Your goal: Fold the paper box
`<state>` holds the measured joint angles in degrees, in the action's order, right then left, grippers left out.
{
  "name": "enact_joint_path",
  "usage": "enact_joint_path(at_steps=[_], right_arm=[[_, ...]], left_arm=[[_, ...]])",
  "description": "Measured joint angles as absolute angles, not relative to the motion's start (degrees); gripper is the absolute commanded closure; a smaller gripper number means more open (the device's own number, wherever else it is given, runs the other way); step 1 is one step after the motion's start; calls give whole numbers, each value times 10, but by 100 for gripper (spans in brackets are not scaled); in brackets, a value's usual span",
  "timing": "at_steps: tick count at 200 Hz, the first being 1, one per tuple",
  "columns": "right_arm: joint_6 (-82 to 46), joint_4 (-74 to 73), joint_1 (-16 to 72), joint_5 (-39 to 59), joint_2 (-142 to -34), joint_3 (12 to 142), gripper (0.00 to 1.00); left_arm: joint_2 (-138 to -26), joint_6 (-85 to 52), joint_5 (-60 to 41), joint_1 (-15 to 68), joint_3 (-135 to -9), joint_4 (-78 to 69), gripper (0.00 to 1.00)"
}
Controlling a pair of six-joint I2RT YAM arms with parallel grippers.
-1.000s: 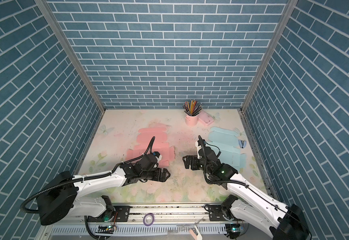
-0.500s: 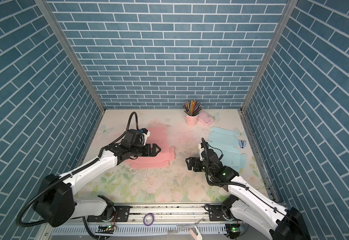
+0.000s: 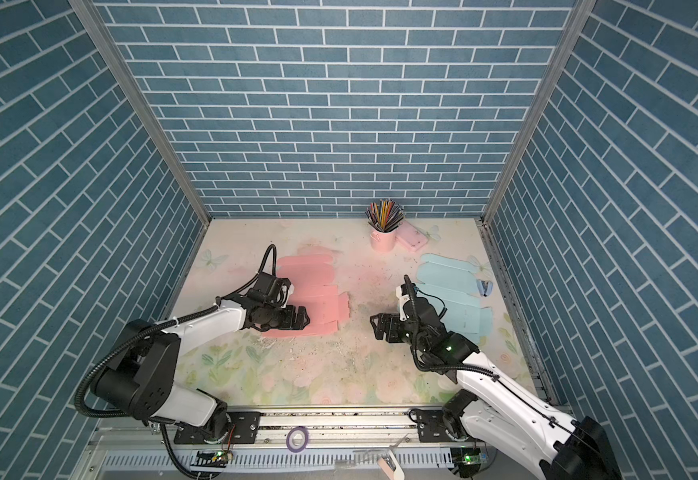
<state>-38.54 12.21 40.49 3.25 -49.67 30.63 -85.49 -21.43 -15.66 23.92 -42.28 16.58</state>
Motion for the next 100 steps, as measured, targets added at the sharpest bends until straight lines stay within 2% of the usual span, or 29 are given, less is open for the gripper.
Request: enact_joint_path(at_steps=[53,100], right_arm=[[-378,131,404,30,-498,323,9],[-370,148,391,26,-499,331,9]], left_arm=[[-824,-241,-145,274,-379,114,1],[-809,-327,-136,389,-342,36,1]])
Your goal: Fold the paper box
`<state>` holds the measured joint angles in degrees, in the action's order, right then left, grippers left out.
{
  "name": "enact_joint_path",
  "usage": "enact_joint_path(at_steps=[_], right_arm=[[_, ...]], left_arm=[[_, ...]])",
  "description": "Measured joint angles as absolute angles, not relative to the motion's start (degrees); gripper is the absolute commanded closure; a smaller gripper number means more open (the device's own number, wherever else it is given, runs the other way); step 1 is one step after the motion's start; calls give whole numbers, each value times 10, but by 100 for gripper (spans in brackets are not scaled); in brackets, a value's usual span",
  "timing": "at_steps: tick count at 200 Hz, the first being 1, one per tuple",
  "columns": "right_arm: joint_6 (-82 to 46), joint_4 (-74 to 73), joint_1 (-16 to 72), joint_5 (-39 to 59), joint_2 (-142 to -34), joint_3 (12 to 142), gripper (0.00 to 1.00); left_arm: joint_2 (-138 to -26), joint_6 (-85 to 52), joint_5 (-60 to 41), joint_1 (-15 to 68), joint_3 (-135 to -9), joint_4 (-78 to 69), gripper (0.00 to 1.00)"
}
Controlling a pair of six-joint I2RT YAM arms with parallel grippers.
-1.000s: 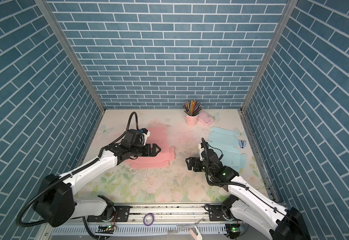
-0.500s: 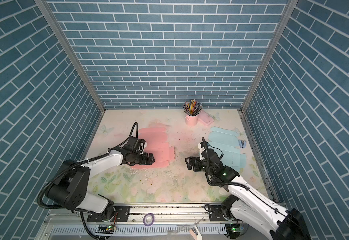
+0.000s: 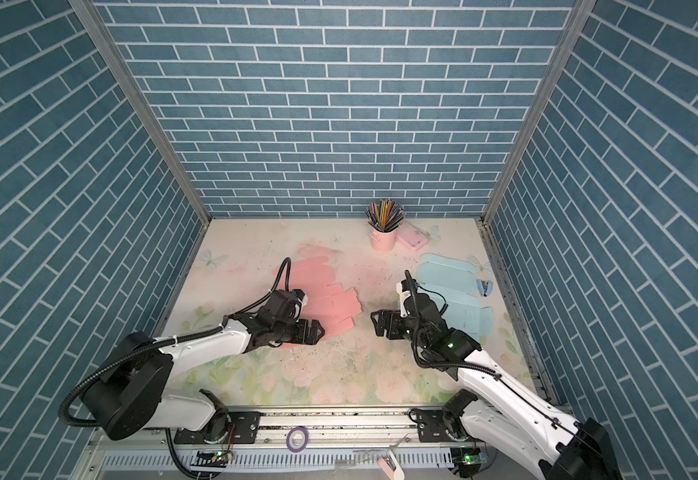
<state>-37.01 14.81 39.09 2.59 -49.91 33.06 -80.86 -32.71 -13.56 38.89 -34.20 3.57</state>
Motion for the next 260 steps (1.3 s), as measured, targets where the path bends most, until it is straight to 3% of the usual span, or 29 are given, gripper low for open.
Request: enact_joint_path(at_steps=[52,94,130,184,260], right_arm=[[-371,148,357,37,-495,326,10],[-371,148,349,44,-495,308,11],[-377,132,349,74,-522,298,15],[-411,81,349,127,-567,250,18],[-438,-22,349,177,-675,246,23]], left_arm=[[-832,-411,-176,485,-385,-5,1],[-787,-372,-203,387,-452,36,1],[-824,-318,-194,298,-465,70,2],[-912,-282,-195,296,-468,82,4],[-867,-306,-178,338,-388,18,6]])
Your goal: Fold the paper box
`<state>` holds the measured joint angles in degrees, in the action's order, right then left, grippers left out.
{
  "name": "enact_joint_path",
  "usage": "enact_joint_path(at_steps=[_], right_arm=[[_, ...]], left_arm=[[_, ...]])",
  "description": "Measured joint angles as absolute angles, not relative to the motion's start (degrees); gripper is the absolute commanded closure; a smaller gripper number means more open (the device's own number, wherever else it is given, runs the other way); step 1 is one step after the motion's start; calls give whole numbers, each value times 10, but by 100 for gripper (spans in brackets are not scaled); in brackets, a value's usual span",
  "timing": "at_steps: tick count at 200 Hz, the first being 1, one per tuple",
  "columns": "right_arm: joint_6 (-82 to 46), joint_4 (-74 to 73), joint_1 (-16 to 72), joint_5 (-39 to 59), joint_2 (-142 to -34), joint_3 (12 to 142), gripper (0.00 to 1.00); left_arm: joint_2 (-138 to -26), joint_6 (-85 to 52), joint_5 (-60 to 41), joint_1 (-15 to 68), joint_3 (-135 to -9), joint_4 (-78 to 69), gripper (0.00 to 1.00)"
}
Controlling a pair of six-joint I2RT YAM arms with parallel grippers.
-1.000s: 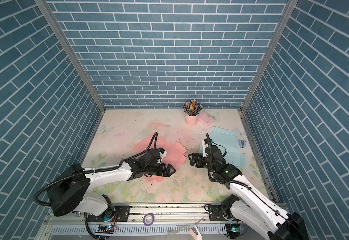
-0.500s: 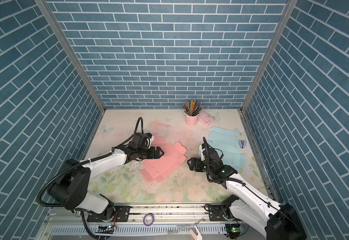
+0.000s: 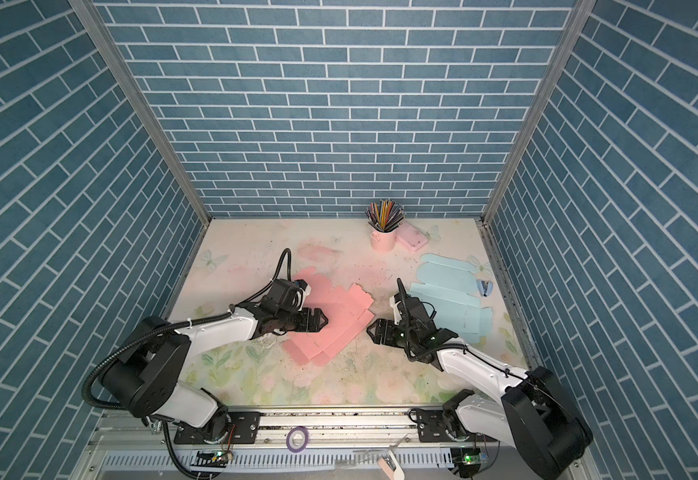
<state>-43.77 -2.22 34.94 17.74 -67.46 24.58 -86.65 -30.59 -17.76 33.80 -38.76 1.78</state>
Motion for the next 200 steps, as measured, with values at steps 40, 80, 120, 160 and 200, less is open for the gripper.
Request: enact_joint_path(at_steps=[40,80,120,160,200], right_arm=[[-453,-77,349,192,-726,244,25],[-463,-113,341,203,-758,244,28],[-463,-125,317,208,-767,244,30],[-463,-128,301,209,-766,241,33],[-472,-145,300,212,-740,202,35]], left_arm=[[-851,-376,-163,400,-349,-48,7],[-861,-446,-160,460,-340,-103,9],[-856,-470,-168,489,-340,-97,13],[-787,-424,-171,435,-346,-18,15],[-793,-338,-179,347,-392,37,15]])
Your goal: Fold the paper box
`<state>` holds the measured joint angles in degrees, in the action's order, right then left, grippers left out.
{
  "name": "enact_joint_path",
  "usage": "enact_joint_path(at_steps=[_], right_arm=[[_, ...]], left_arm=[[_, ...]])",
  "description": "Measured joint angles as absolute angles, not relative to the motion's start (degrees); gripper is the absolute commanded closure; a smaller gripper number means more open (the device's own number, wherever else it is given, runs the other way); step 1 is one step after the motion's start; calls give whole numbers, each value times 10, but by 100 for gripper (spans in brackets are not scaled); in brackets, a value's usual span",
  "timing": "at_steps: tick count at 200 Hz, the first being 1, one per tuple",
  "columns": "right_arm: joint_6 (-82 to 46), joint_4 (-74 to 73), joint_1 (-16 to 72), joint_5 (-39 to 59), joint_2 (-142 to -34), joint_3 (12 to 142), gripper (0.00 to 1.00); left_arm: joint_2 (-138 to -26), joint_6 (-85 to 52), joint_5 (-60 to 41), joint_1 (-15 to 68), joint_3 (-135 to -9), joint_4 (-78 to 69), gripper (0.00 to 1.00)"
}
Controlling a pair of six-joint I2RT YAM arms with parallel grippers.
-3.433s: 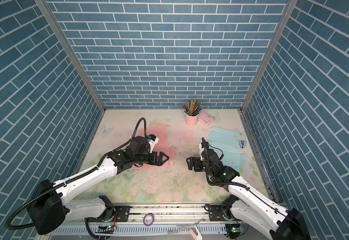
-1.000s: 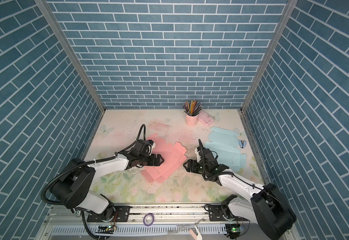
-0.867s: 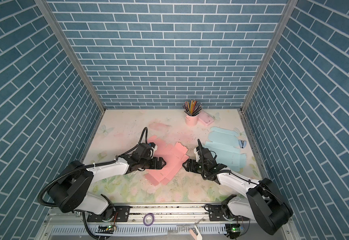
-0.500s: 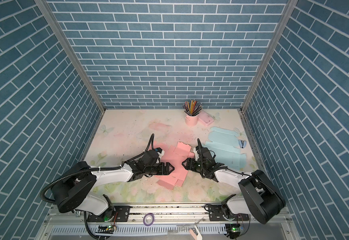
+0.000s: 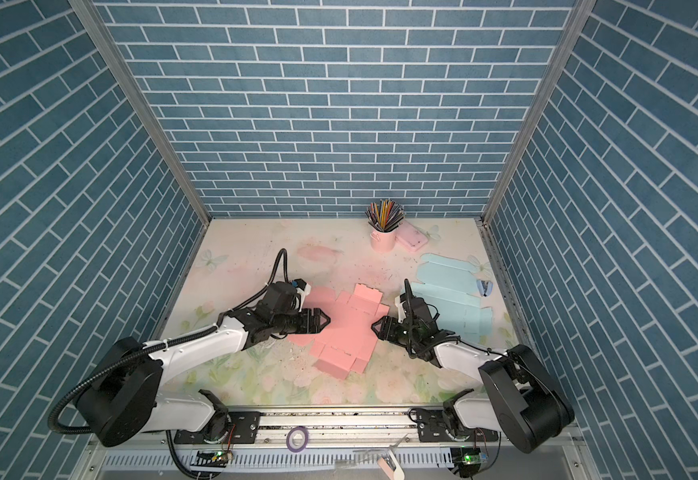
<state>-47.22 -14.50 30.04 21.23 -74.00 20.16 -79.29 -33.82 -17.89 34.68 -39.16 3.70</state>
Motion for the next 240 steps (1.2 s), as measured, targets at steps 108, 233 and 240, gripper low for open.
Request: enact_joint_path(at_steps=[108,233,240], right_arm=[[-522,-277,300,253,-813,196,36],[-506,-227,285,268,-890,293,42],[-505,-222,285,267,-890,293,42]], left_arm=[[-863,-275,-192,329,-366,-9,19],[-764,-373,-145,432,-272,-36,22],[-764,-376,-143,432,-272,-38,22]])
